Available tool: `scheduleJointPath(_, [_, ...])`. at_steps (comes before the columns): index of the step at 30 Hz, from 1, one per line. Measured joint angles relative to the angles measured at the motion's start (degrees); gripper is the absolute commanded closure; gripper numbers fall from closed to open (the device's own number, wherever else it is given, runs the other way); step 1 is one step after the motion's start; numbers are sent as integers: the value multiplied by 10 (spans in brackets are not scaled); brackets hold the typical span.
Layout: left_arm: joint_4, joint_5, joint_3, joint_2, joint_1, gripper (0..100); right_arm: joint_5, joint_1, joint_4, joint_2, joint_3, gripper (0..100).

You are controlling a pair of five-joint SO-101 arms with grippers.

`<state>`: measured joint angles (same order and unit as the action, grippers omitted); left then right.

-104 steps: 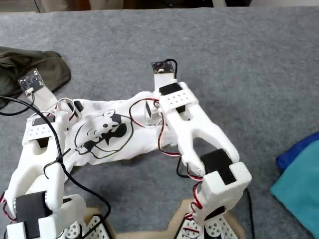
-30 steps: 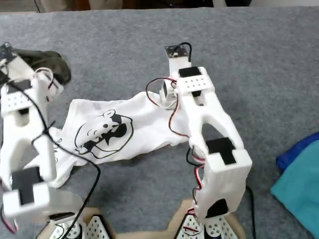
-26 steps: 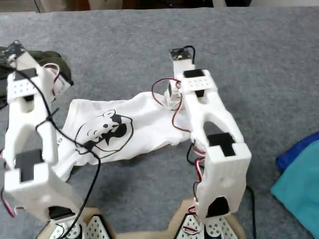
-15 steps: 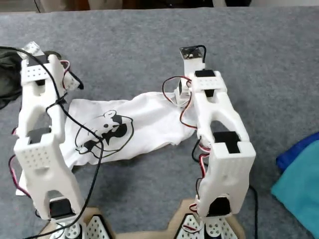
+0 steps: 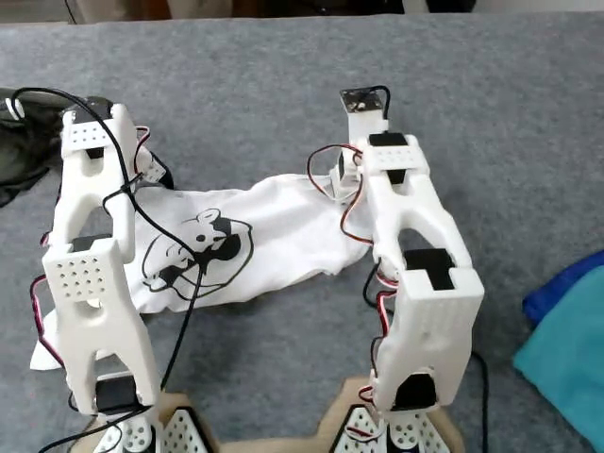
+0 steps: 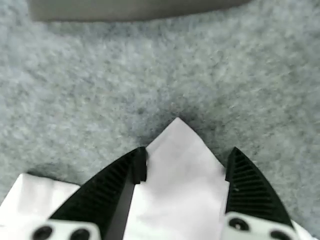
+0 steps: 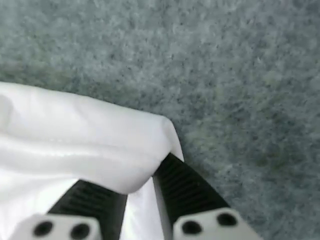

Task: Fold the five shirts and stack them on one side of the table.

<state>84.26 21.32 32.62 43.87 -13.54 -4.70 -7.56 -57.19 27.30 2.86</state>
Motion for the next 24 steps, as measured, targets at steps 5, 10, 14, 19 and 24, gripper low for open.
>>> scheduleJointPath(5, [-11,4,0,0,0,789,0,0,0,0,0,992])
scheduleJointPath(10, [-11,4,0,0,-10,826,0,0,0,0,0,992])
scheduleJointPath(14, [-12,4,0,0,-12,826,0,0,0,0,0,992])
scheduleJointPath(19, [-18,19,0,0,-12,872,0,0,0,0,0,992])
scheduleJointPath(24, [-27,19,0,0,-12,972,0,0,0,0,0,992])
